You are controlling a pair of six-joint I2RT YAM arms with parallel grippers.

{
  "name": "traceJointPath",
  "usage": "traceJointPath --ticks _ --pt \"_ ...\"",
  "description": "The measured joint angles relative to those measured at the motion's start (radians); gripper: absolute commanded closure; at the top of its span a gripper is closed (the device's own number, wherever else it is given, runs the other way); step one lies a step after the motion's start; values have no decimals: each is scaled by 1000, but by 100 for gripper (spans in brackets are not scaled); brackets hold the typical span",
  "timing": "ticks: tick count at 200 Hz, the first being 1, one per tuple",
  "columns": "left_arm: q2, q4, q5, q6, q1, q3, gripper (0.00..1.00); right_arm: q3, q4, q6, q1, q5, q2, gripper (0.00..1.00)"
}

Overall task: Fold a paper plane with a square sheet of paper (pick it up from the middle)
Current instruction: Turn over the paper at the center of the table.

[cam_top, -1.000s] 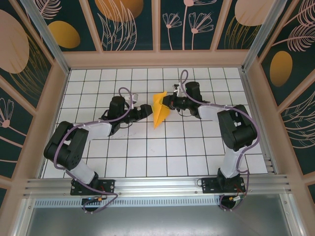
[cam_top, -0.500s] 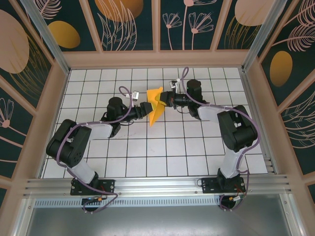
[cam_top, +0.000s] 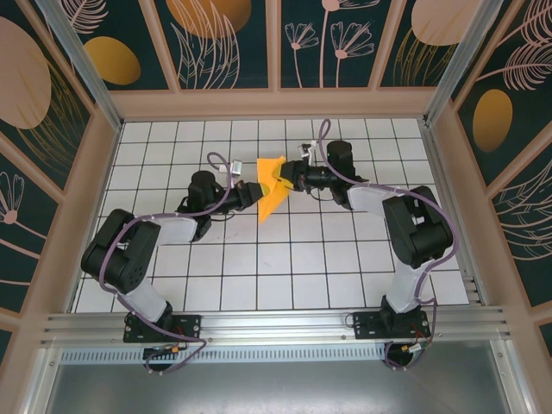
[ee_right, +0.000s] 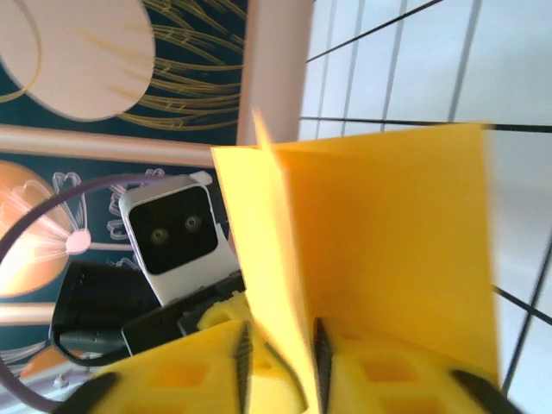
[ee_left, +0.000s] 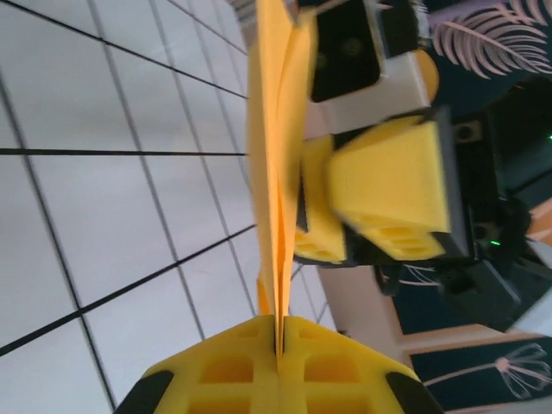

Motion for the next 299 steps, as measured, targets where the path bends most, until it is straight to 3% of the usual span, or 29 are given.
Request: traceJointPath --ticks 20,53,118,148,167,209,243,276,299 --pt "-18 -200 -100 105 0 59 97 0 -135 -93 -15 100 -67 46" --pt "-39 -543 -364 264 -3 193 97 -1 -326 -226 -21 323 -175 31" --pt "-46 -1025 -1041 433 -111 414 98 -117 -449 -279 -21 634 -264 28" --pt "33 -1108 -1218 450 -134 465 96 -144 -474 -276 -21 697 -268 28" --pt "108 -1130 -1231 449 -140 465 91 -147 -484 -270 -21 723 -268 30" --pt "154 -1088 -1076 422 -149 444 43 -148 -505 -266 -21 755 -268 31" --pt "71 -988 -901 390 -111 361 20 -146 -500 -266 -3 758 -261 32" --pt "-95 -884 -819 329 -10 245 2 -61 -484 -265 106 743 -140 51" --pt "-161 -854 -834 294 41 187 2 77 -483 -262 211 721 0 63"
